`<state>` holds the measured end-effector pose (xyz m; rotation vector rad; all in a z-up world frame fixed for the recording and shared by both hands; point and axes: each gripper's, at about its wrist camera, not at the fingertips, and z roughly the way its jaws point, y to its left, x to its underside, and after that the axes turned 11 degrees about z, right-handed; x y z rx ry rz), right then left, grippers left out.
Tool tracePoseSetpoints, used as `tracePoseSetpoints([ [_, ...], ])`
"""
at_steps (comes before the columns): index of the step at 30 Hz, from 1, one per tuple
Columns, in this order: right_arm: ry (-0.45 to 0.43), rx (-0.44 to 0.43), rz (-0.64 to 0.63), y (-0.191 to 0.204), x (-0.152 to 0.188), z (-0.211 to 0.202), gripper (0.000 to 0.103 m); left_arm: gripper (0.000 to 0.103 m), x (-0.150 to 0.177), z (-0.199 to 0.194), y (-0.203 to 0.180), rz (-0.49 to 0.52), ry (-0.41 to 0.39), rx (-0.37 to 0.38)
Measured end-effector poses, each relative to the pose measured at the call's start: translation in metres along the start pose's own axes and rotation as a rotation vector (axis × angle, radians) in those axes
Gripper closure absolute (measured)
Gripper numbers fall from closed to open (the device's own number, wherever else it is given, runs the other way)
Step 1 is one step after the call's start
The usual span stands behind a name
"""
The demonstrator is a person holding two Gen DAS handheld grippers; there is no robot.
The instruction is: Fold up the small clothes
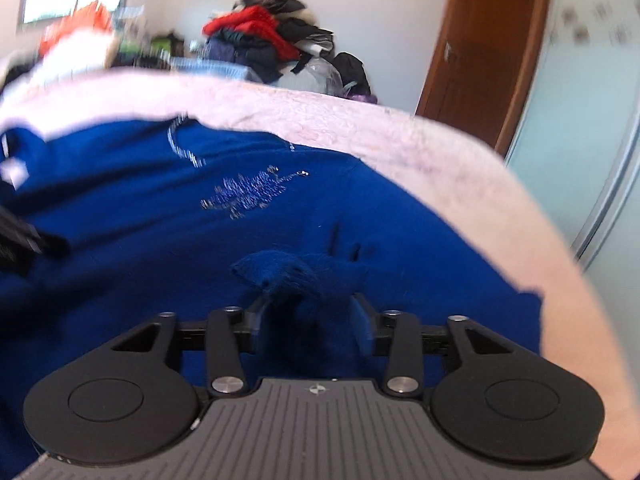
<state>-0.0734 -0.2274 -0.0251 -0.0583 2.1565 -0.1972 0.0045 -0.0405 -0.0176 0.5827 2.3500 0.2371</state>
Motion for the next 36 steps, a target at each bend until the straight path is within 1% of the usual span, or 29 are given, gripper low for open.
tracePoseSetpoints([
  [2, -0.031, -0.006, -0.069, 0.007, 0.002, -0.004, 0.046, 0.0, 0.0, 0.001, 0.003, -0.01, 0.001, -0.003],
  [3, -0.037, -0.017, -0.083, 0.009, 0.002, -0.007, 0.05, 0.0, 0.001, 0.002, 0.005, -0.016, 0.005, -0.005],
  [4, -0.035, -0.038, -0.086, 0.005, -0.005, 0.0, 0.052, 0.0, 0.001, 0.003, 0.006, -0.023, 0.01, -0.004],
  [6, -0.006, -0.071, -0.072, 0.003, -0.008, 0.002, 0.08, 0.0, 0.001, 0.004, 0.008, -0.033, 0.016, 0.002],
  [8, 0.002, -0.073, -0.063, 0.002, -0.009, 0.002, 0.091, 0.0, 0.002, 0.004, 0.009, -0.036, 0.016, 0.007],
  [10, -0.01, -0.069, -0.063, 0.001, -0.008, -0.001, 0.093, 0.0, 0.003, 0.003, 0.01, -0.034, 0.013, 0.002],
  [12, -0.02, -0.084, -0.045, 0.0, -0.011, -0.003, 0.098, 0.0, 0.004, 0.005, 0.011, -0.037, 0.018, 0.0],
  [17, -0.057, -0.114, 0.003, -0.001, -0.018, -0.011, 0.099, 0.0, 0.005, 0.006, 0.011, -0.042, 0.026, 0.007],
  [20, -0.042, -0.117, -0.01, 0.003, -0.017, -0.009, 0.099, 0.0, 0.004, 0.006, 0.011, -0.043, 0.026, 0.009],
  [23, 0.004, -0.119, -0.03, 0.007, -0.011, -0.003, 0.098, 0.0, 0.005, 0.006, 0.013, -0.047, 0.027, 0.01],
  [27, 0.03, -0.113, -0.031, 0.006, -0.006, 0.003, 0.084, 0.0, 0.005, 0.007, 0.014, -0.054, 0.033, 0.012],
  [30, 0.03, -0.11, -0.028, 0.005, -0.005, 0.003, 0.083, 0.0, 0.004, 0.007, 0.014, -0.054, 0.031, 0.013],
  [31, 0.032, -0.115, -0.017, 0.004, -0.005, 0.003, 0.085, 0.0, 0.005, 0.007, 0.015, -0.053, 0.03, 0.012],
  [32, 0.028, -0.116, -0.009, 0.003, -0.005, 0.003, 0.095, 0.0, 0.005, 0.008, 0.015, -0.053, 0.031, 0.013],
  [33, 0.022, -0.122, 0.003, 0.001, -0.006, 0.001, 0.098, 0.0, 0.005, 0.008, 0.015, -0.052, 0.03, 0.014],
  [36, 0.001, -0.163, 0.078, -0.01, -0.014, 0.0, 0.099, 0.0, 0.004, 0.007, 0.017, -0.04, 0.018, 0.014],
])
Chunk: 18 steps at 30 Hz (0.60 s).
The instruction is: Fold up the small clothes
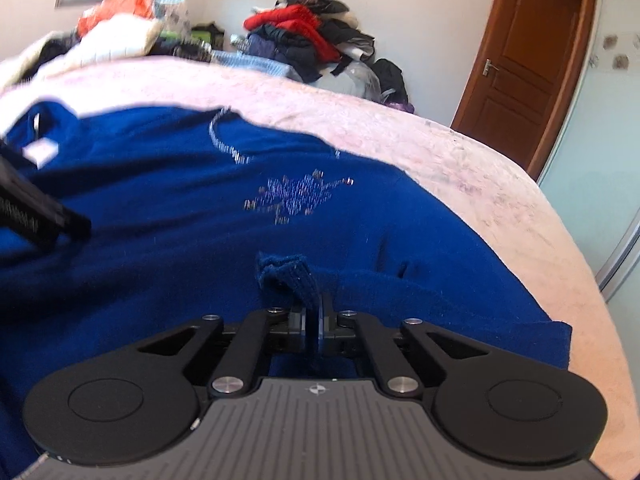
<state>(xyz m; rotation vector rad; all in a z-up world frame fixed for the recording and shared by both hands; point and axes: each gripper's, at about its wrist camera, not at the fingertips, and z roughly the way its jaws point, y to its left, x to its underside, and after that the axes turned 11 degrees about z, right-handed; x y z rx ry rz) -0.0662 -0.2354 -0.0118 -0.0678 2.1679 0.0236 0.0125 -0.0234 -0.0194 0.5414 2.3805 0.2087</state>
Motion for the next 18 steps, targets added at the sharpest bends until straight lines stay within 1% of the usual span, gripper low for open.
tracePoseSetpoints([
  [4, -0.05, -0.059, 0.111, -0.019, -0.022, -0.007, 0.099, 0.0, -0.007, -0.001, 0.012, 0.006, -0.031, -0.031],
  [8, -0.094, -0.125, 0.213, -0.035, -0.045, -0.009, 0.098, 0.0, -0.019, 0.002, 0.039, -0.033, -0.054, -0.063],
  [11, -0.107, -0.168, 0.249, -0.038, -0.054, -0.006, 0.098, 0.0, -0.035, 0.007, 0.063, -0.033, -0.088, -0.094],
  [14, -0.095, -0.23, 0.298, -0.038, -0.059, 0.001, 0.098, 0.0, -0.058, 0.02, 0.089, 0.004, -0.142, -0.126],
  [15, -0.092, -0.239, 0.305, -0.037, -0.06, 0.004, 0.098, 0.0, -0.067, 0.027, 0.099, 0.019, -0.157, -0.128],
  [17, -0.085, -0.248, 0.304, -0.033, -0.061, 0.009, 0.098, 0.0, -0.083, 0.046, 0.118, 0.066, -0.194, -0.089],
  [18, -0.081, -0.253, 0.308, -0.031, -0.061, 0.011, 0.098, 0.0, -0.091, 0.059, 0.128, 0.09, -0.185, -0.063],
])
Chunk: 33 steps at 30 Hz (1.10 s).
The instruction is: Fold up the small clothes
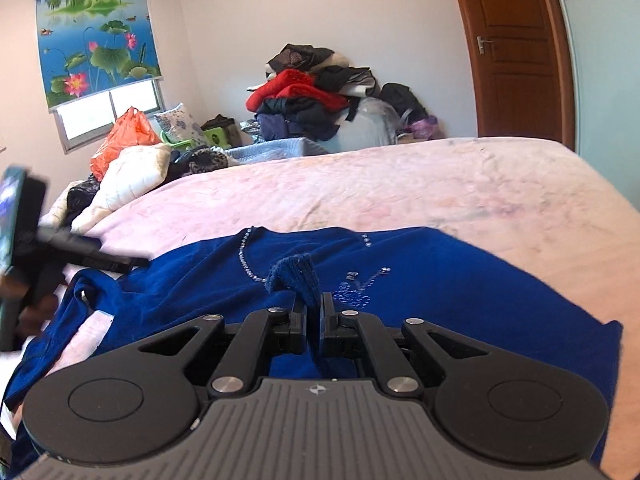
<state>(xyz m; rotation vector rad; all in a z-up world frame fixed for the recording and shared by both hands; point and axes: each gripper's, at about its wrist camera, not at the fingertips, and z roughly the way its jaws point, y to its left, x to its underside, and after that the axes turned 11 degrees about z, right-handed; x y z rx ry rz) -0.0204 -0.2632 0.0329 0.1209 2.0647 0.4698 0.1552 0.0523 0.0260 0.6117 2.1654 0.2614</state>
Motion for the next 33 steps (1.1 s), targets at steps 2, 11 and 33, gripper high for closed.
tracePoseSetpoints([
  [2, 0.014, -0.018, 0.021, 0.0, -0.001, 0.006, 0.098, 0.0, -0.009, 0.029, 0.014, 0.037, 0.011, 0.09],
  [11, 0.04, -0.018, 0.06, -0.003, 0.0, 0.018, 0.098, 0.001, -0.02, 0.099, 0.033, 0.112, -0.006, 0.263],
  [33, -0.008, -0.037, 0.134, -0.012, -0.019, 0.026, 0.096, 0.102, -0.041, 0.119, 0.038, 0.076, 0.042, 0.0],
])
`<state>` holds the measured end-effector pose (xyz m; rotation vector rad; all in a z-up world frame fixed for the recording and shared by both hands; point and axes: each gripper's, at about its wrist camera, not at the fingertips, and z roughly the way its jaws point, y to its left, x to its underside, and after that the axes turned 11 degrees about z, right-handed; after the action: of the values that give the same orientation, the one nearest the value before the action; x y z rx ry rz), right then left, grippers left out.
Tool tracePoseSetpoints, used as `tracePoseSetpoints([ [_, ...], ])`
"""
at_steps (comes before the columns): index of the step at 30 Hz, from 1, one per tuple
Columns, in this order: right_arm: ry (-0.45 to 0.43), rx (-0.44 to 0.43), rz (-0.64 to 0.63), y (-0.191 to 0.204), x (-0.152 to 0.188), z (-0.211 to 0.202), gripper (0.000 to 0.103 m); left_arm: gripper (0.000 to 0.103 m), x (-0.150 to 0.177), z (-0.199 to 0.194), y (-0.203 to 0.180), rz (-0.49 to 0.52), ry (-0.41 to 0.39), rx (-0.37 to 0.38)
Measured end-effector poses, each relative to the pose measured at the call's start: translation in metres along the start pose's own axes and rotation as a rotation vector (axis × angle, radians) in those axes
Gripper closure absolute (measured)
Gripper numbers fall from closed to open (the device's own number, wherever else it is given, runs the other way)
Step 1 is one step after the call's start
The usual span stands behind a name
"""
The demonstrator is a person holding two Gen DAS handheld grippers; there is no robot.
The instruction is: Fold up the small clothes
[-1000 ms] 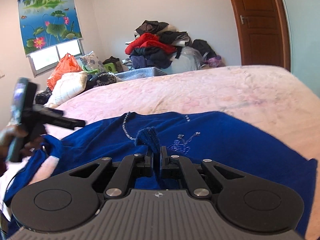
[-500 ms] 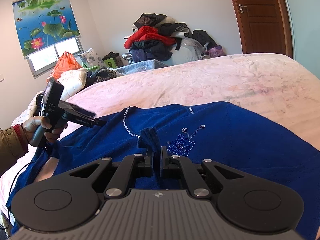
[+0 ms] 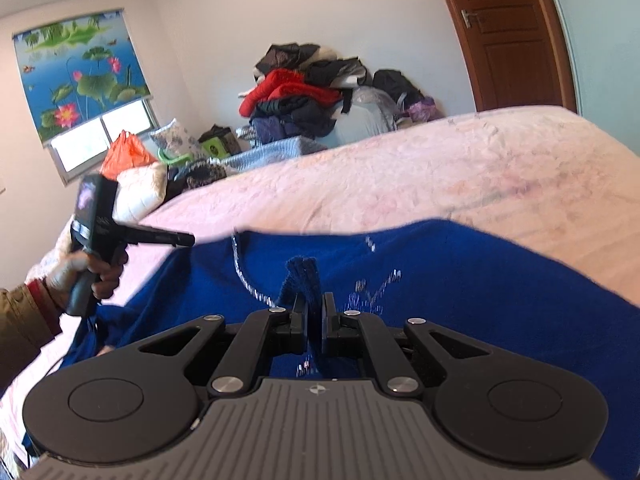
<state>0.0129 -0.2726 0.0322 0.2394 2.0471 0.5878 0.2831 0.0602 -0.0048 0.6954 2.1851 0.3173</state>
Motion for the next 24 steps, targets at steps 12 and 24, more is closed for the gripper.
tracePoseSetpoints([
  [12, -0.024, -0.003, 0.032, 0.002, -0.004, 0.007, 0.095, 0.063, 0.01, -0.091, -0.034, -0.132, -0.045, 0.073],
  [24, -0.107, 0.055, -0.01, 0.006, -0.015, 0.004, 0.095, 0.008, 0.054, -0.143, -0.118, -0.192, 0.004, 0.068],
])
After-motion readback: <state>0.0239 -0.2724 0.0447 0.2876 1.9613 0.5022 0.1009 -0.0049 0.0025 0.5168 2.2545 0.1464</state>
